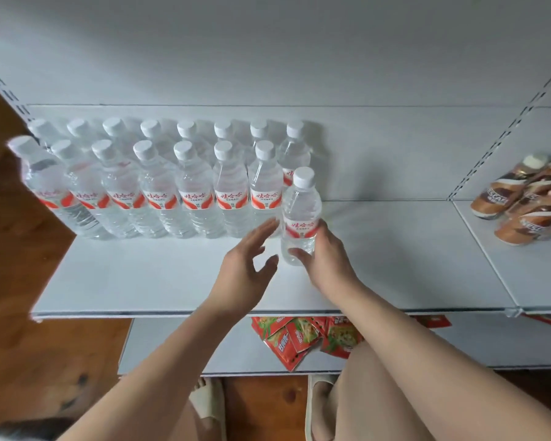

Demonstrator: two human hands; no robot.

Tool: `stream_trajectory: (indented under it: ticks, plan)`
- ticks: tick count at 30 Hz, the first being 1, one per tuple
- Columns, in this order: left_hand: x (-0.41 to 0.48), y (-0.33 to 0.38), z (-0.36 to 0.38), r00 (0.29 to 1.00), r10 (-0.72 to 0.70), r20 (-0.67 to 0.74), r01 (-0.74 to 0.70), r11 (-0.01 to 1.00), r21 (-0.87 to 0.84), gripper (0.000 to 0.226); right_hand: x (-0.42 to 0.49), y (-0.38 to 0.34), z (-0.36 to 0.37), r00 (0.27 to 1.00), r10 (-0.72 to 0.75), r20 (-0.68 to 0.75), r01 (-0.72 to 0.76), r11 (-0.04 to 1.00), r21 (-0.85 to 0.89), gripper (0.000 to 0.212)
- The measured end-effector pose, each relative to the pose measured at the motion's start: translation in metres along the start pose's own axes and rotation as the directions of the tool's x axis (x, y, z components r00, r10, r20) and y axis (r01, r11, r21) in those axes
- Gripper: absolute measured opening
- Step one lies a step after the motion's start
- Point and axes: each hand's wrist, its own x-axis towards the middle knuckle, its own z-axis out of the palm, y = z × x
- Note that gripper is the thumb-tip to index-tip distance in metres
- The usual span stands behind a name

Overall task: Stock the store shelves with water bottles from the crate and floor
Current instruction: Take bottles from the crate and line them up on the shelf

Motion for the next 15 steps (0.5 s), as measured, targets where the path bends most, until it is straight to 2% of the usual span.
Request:
stream_trajectory:
  ticks: [2, 6, 12, 15]
  plan:
    - [-0.006, -0.018, -0.005, 0.999, -0.050, -0.009, 0.050, 0.997, 0.063, 0.048, 0.022, 0.004, -0.001, 1.000, 0.005, -0.010, -0.005, 1.000, -0.010, 0.067]
    - [-0.027, -0.049, -0.011, 0.970, -0.229, -0.085, 0.234, 0.971, 0.056, 0.041, 0.059, 0.008, 0.001, 1.000, 0.003, 0.020, -0.001, 0.997, -0.074, 0.063]
    - [-0.051, -0.056, -0.010, 0.958, -0.271, -0.097, 0.275, 0.961, 0.029, 0.043, 0.080, 0.004, -0.001, 0.990, 0.099, 0.100, -0.084, 0.986, -0.145, 0.063]
    - [-0.065, -0.047, -0.013, 0.954, -0.285, -0.096, 0.286, 0.958, 0.005, 0.040, 0.056, -0.006, -0.002, 0.972, 0.217, 0.089, -0.201, 0.967, -0.155, 0.079]
